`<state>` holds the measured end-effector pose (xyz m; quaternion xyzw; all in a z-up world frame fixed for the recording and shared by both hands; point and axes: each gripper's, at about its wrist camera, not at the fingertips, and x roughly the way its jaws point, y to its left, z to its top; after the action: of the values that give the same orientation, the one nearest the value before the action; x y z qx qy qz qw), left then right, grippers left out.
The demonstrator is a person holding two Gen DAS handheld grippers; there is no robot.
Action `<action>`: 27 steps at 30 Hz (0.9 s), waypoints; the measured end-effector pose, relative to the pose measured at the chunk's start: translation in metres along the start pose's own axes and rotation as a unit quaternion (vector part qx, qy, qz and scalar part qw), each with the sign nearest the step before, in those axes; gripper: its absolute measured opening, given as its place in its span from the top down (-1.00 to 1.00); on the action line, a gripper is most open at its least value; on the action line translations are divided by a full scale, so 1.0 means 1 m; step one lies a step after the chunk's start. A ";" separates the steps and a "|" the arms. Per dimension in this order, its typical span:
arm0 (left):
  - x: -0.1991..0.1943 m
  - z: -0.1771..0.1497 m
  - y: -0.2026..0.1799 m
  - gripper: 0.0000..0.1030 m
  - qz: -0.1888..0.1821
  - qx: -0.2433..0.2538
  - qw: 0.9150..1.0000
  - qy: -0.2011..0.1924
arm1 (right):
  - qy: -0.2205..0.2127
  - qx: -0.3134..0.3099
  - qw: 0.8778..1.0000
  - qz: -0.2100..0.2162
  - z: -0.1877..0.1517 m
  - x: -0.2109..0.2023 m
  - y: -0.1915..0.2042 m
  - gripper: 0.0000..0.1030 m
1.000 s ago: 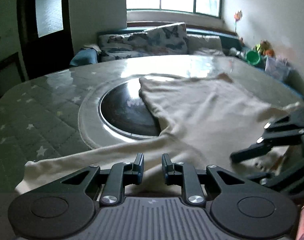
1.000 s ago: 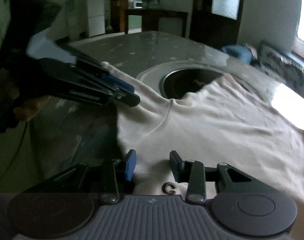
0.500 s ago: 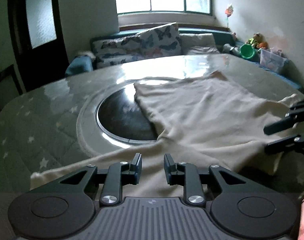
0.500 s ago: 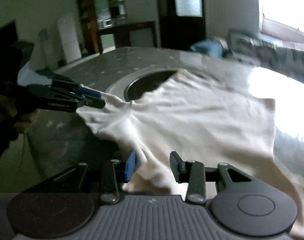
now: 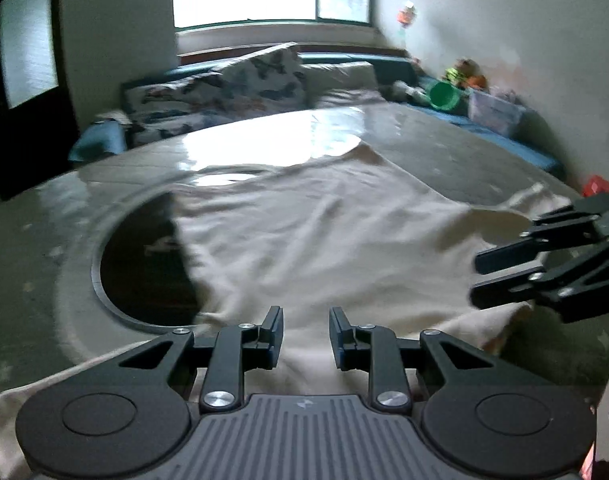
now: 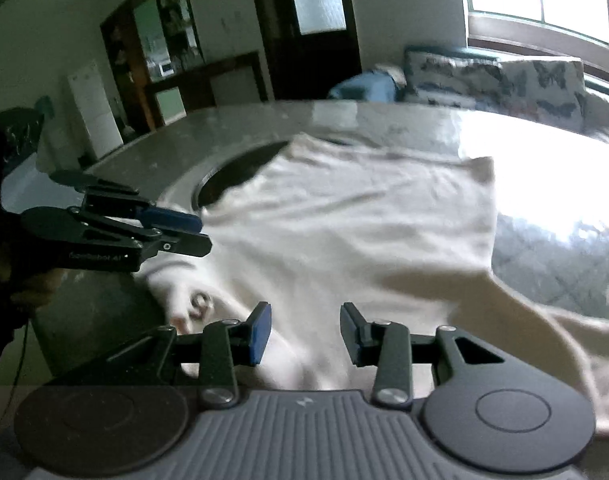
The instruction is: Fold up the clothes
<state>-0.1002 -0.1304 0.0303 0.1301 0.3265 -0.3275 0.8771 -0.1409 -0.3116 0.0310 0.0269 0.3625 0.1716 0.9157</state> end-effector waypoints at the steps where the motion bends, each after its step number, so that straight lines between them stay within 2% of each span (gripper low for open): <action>1: 0.003 -0.002 -0.005 0.47 -0.006 0.008 1.000 0.004 | 0.005 0.000 1.000 0.000 -0.003 0.001 0.000 0.25; 9: 0.002 -0.018 -0.015 0.47 -0.024 0.040 0.999 0.009 | 0.016 -0.008 1.000 0.010 -0.014 -0.004 0.005 0.25; 15: -0.006 -0.026 -0.017 0.47 -0.029 0.064 0.998 0.004 | -0.010 0.003 1.000 0.006 -0.006 -0.012 0.001 0.25; 22: -0.015 -0.029 -0.015 0.46 -0.037 0.080 0.996 0.009 | 0.016 -0.006 1.000 0.010 -0.016 0.000 0.006 0.25; 27: -0.024 -0.015 -0.007 0.27 -0.034 0.069 0.997 -0.010 | -0.004 0.016 1.000 0.010 -0.018 -0.018 -0.001 0.23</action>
<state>-0.1259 -0.1172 0.0343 0.1758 0.2984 -0.3801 0.8576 -0.1650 -0.3202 0.0298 0.0460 0.3612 0.1749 0.9148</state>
